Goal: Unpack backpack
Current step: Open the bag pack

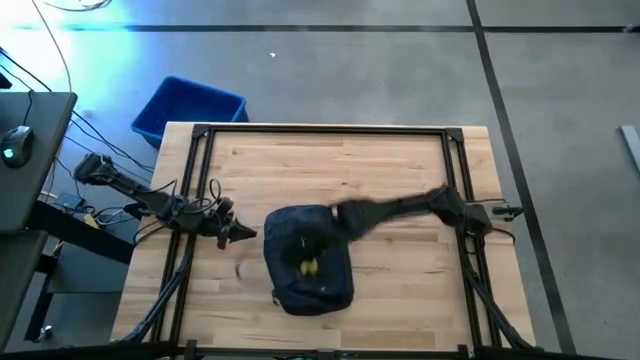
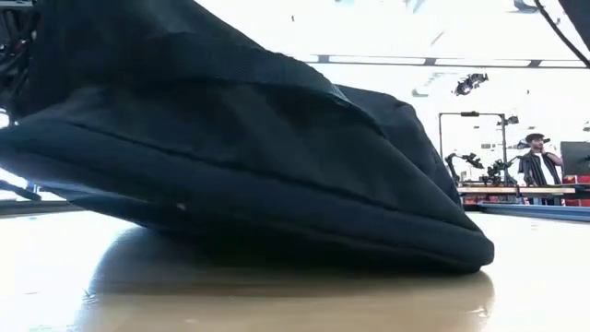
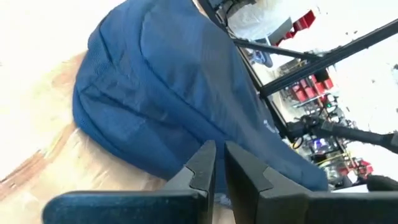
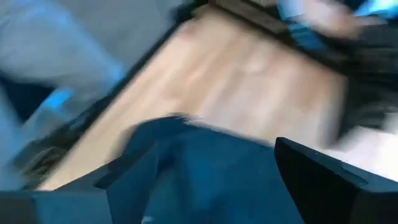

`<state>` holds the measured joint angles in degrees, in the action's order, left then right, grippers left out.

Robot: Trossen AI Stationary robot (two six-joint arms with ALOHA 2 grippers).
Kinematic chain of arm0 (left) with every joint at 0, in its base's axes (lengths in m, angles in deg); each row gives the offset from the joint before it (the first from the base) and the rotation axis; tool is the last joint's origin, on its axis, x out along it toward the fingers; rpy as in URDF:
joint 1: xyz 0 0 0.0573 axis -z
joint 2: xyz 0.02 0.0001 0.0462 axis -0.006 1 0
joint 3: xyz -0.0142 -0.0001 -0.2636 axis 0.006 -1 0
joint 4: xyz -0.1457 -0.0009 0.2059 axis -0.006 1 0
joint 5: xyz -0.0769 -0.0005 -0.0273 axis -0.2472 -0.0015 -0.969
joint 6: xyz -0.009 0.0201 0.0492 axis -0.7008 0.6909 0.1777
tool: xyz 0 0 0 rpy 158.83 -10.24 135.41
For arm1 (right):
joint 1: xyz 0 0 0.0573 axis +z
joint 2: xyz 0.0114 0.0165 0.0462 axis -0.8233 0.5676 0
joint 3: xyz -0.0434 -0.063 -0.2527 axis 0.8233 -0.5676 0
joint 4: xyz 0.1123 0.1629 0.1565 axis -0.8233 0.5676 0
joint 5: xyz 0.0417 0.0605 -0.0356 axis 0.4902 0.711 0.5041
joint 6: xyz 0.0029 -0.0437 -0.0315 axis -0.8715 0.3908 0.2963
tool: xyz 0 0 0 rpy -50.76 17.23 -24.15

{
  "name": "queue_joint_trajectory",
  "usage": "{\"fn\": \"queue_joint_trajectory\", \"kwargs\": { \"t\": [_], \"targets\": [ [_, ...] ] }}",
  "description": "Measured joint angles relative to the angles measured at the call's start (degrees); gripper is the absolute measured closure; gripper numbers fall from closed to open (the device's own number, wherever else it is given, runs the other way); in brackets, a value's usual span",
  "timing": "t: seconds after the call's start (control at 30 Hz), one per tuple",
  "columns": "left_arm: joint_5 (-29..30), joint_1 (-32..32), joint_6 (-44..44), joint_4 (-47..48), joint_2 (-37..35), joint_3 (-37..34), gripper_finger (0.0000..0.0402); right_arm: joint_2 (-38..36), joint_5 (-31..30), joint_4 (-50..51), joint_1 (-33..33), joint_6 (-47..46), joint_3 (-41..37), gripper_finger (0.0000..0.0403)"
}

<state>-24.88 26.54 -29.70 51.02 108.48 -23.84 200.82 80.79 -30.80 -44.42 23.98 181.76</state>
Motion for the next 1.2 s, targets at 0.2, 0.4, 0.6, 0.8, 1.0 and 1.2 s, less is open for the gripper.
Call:
{"fn": "queue_joint_trajectory", "kwargs": {
  "t": [0.2, 0.4, 0.6, 0.8, 1.0, 1.2],
  "targets": [
    [5.37, 5.13, 1.57, -0.26, 1.97, 0.0, 0.0387, 0.61, 13.34, -2.22, -14.3, -4.67, -9.14, 0.0104],
    [9.21, 9.87, 2.65, -5.44, 4.37, 0.0, 0.0387, 0.63, 25.5, -14.98, -21.71, -11.21, -23.04, 0.0101],
    [10.15, 12.24, 9.39, -15.73, 6.44, 0.0, 0.0387, 0.64, 26.88, -16.9, -22.61, -7.66, -31.24, 0.0102],
    [15.19, 12.24, 12.15, -16.08, 7.1, 0.0, 0.0387, 0.36, 25.59, -20.17, -19.87, -6.32, -36.0, 0.0163],
    [17.8, 12.24, 12.66, -16.18, 8.15, 0.0, 0.0387, -0.05, 22.6, -20.32, -18.63, -9.73, -36.32, 0.0373],
    [19.41, 12.24, 13.12, -16.73, 8.13, 0.0, 0.0387, -5.35, 5.45, -18.86, -20.57, -18.58, -36.71, 0.04]
  ]
}}
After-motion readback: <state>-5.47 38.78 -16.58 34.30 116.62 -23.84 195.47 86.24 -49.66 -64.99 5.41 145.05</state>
